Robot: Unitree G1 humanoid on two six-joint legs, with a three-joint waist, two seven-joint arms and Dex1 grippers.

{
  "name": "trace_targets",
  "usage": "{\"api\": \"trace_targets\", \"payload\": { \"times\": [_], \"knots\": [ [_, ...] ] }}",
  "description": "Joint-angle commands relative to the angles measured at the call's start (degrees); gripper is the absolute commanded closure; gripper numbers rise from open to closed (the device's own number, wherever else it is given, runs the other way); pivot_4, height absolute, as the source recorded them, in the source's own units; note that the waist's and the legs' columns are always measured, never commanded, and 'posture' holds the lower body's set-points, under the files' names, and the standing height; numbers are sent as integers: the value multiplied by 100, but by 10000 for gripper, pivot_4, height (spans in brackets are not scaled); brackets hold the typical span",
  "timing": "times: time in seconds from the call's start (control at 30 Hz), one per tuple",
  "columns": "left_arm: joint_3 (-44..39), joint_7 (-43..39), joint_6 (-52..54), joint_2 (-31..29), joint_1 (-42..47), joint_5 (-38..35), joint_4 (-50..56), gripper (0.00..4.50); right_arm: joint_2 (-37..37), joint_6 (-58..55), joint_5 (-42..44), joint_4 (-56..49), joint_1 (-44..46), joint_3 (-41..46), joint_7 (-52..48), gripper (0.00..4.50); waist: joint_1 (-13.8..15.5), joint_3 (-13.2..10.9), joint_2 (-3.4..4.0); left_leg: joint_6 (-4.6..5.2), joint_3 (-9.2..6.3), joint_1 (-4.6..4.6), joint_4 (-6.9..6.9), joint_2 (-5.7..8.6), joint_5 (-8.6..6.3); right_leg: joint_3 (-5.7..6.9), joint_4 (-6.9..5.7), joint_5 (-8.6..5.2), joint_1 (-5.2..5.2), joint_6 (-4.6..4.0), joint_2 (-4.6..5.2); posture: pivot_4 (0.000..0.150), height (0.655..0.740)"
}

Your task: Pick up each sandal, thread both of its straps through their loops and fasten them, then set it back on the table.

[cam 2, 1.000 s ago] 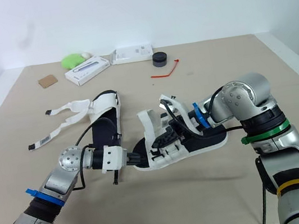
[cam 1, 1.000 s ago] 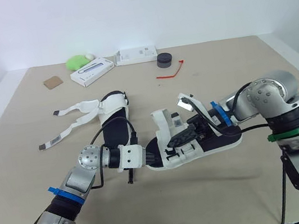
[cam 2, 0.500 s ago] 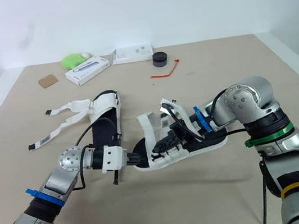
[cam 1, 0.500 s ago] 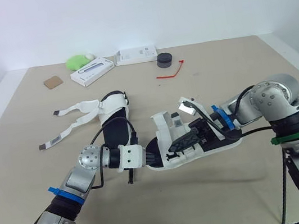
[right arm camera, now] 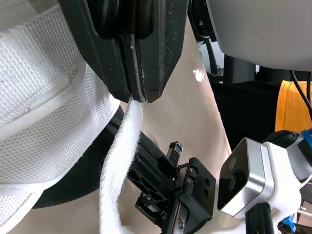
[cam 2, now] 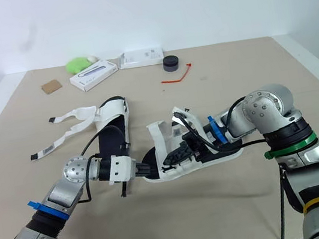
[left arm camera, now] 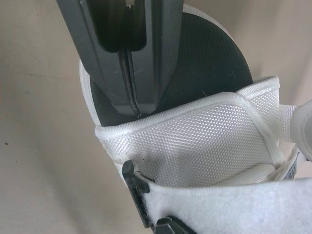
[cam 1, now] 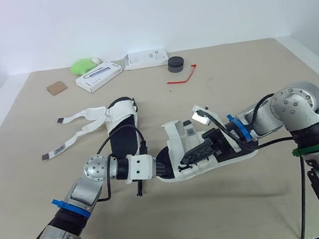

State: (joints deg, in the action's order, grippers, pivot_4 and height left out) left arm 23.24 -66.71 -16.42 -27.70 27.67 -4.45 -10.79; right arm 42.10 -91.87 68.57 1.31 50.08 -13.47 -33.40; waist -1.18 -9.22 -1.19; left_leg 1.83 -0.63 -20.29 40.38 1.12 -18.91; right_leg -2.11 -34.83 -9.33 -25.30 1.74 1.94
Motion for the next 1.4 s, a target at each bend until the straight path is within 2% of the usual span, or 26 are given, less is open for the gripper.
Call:
{"api": "trace_targets", "payload": {
  "times": [0.03,0.43,0.73,1.17,1.4],
  "knots": [
    [242,-58,172,-75,-165,399,-381,45000,9,-63,-217,7,1,-30,60,44699,0,0,0,0,0,0,0,0,0,0,0,0,0,0,0,1500,7400],
    [240,-36,171,-78,-170,404,-386,45000,18,94,-1126,-299,-47,-177,-344,44699,0,1,0,0,-2,0,0,2,0,2,0,-4,1,6,0,1500,7400],
    [248,-27,154,-77,-180,409,-391,45000,137,97,-1435,-726,-97,-305,-829,44699,1,2,1,0,-7,0,0,4,0,8,0,-4,3,5,0,1500,7400],
    [271,-33,134,-67,-170,410,-402,45000,89,-63,-1047,-967,30,-47,-949,44699,2,1,1,0,-37,-5,0,15,0,38,0,-6,8,-11,23,1500,7400],
    [279,-30,140,-50,-157,409,-402,45000,109,-63,-1236,-986,-125,-113,-875,44699,2,1,1,-1,-53,-10,0,16,0,54,0,-9,10,-17,25,1500,7400]
  ]
}}
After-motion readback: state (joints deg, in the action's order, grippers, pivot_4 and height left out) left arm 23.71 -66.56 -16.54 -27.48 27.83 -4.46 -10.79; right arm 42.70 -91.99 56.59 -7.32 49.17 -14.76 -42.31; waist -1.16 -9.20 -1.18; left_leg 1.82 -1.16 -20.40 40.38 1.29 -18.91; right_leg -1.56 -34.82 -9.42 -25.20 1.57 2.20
